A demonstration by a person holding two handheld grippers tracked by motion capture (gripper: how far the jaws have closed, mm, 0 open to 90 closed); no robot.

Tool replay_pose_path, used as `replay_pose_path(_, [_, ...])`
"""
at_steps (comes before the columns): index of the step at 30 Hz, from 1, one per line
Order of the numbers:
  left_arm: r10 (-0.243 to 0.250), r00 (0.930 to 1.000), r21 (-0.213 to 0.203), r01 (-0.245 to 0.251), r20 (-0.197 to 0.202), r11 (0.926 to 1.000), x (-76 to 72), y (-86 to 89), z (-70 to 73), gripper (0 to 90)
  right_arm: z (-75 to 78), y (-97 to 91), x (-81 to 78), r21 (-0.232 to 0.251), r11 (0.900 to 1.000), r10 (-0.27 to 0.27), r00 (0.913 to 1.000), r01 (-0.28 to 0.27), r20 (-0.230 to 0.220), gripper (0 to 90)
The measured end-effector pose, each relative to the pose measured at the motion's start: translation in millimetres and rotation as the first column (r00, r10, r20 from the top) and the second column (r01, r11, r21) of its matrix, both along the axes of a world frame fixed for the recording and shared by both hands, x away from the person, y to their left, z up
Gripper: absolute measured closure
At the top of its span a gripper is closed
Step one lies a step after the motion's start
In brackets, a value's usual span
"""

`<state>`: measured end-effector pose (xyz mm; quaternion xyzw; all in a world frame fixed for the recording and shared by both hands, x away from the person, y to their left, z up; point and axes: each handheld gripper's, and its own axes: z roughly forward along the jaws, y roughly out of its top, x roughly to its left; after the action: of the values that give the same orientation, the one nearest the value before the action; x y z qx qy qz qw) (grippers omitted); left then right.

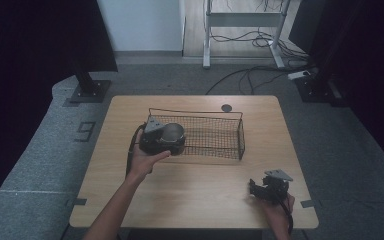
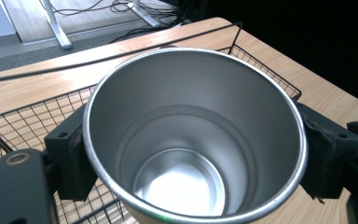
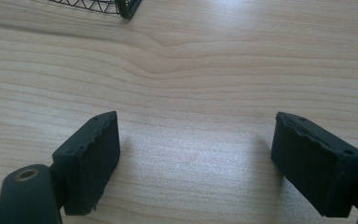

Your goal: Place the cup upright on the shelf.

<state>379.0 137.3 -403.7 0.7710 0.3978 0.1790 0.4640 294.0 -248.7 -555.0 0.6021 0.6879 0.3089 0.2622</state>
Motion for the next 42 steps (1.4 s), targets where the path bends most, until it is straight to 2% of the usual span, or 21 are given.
replay_pose_path(4, [0.004,1.0000,0.006,-0.004,0.001,1.0000,6.4,-1.5,2.2,15.7,-0.2,-0.1,0.0,-0.001,1.0000,0.001,1.0000,-0.001,0.002,15.4])
replay_pose_path(13, [0.028,0.9994,-0.031,-0.029,-0.021,0.9991,23.7,1.2,3.8,15.7,-0.3,-0.1,0.0,-0.001,1.0000,0.001,1.0000,-0.001,0.004,15.4])
replay_pose_path(20, [0.047,0.9986,-0.016,-0.048,-0.023,0.9987,33.5,1.9,4.6,15.7,-0.2,-0.1,-0.1,0.000,1.0000,0.001,1.0000,-0.001,0.002,15.4])
replay_pose_path(34, [0.073,0.9965,-0.004,-0.073,-0.041,0.9973,48.9,4.1,-2.5,15.7,-0.3,-0.1,0.0,0.000,1.0000,0.001,1.0000,-0.001,0.002,15.4])
replay_pose_path(42, [0.083,0.9954,0.016,-0.083,-0.046,0.9964,60.6,-1.8,-4.9,15.7,-0.3,-0.2,0.0,0.001,1.0000,0.002,1.0000,-0.002,0.002,15.4])
